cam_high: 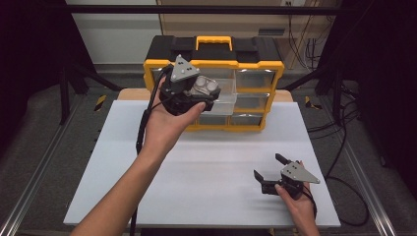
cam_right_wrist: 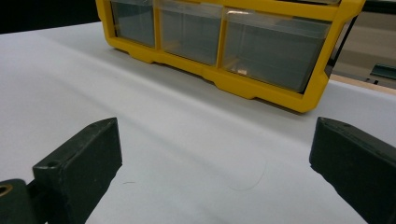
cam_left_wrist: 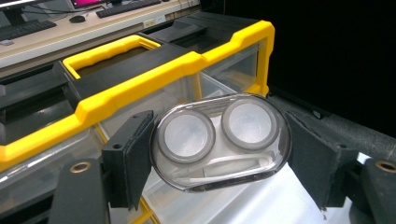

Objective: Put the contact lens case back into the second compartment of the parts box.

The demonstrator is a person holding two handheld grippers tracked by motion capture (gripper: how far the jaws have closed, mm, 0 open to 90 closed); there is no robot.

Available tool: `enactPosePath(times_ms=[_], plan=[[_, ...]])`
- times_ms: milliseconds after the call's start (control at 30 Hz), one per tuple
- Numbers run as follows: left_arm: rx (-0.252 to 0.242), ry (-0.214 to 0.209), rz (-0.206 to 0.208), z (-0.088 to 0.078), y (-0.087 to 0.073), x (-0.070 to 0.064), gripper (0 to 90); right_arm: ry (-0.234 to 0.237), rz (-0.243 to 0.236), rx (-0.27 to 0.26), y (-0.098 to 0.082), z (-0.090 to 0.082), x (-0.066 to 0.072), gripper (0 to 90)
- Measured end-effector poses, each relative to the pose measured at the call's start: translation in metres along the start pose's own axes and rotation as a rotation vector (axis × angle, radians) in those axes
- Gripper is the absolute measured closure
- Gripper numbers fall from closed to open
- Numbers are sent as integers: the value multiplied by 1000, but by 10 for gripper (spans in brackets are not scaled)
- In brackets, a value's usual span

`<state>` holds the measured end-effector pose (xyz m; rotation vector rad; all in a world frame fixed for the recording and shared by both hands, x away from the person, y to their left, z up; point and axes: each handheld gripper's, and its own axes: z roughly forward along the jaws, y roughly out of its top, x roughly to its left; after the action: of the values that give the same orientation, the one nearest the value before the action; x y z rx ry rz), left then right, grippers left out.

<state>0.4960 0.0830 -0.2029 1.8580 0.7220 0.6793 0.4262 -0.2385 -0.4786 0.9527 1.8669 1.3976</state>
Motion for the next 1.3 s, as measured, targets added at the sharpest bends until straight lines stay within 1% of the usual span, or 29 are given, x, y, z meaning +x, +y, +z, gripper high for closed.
enactPosePath(times_ms=[67, 100, 167, 300, 367, 400, 433, 533, 600, 700, 767, 800, 900, 1033, 1267, 1300], plan=[[-8, 5, -5, 2, 2, 2, 268, 1, 1, -1, 0, 0, 0, 28], [-8, -2, -24, 3, 2, 3, 268, 1, 2, 0, 0, 0, 0, 28], [-12, 6, -22, 5, 3, 5, 268, 0, 0, -1, 0, 0, 0, 28], [-4, 15, -19, 10, 5, 6, 268, -2, -1, -4, 0, -1, -1, 28], [-3, 15, -16, 12, 7, 6, 268, -1, 4, -3, 0, -1, -1, 28], [-2, 10, -26, 12, 7, 5, 268, -1, 4, -5, 0, -1, -1, 28], [-7, 15, -18, 13, 8, 6, 268, -2, 2, -5, 0, -1, -1, 28], [-3, 17, -16, 16, 8, 5, 268, -2, 3, -6, 0, -1, -1, 28], [6, 14, -21, 18, 8, 5, 268, -1, 1, -7, 1, -2, -2, 28], [4, 21, -29, 21, 8, 6, 268, -2, 4, -8, 1, -2, -2, 28], [-1, 28, -26, 22, 8, 7, 268, -1, 3, -7, 1, -2, -2, 28], [3, 24, -33, 23, 8, 7, 268, -1, 3, -7, 1, -2, -2, 27], [6, 35, -23, 25, 8, 9, 268, -1, 3, -7, 1, -2, -2, 28], [7, 42, -34, 26, 8, 10, 268, -1, 4, -8, 1, -2, -2, 27], [9, 52, -37, 29, 7, 14, 268, -4, 5, -8, 1, -3, -3, 28], [3, 54, -37, 30, 7, 14, 267, -3, 5, -8, 1, -3, -3, 28]])
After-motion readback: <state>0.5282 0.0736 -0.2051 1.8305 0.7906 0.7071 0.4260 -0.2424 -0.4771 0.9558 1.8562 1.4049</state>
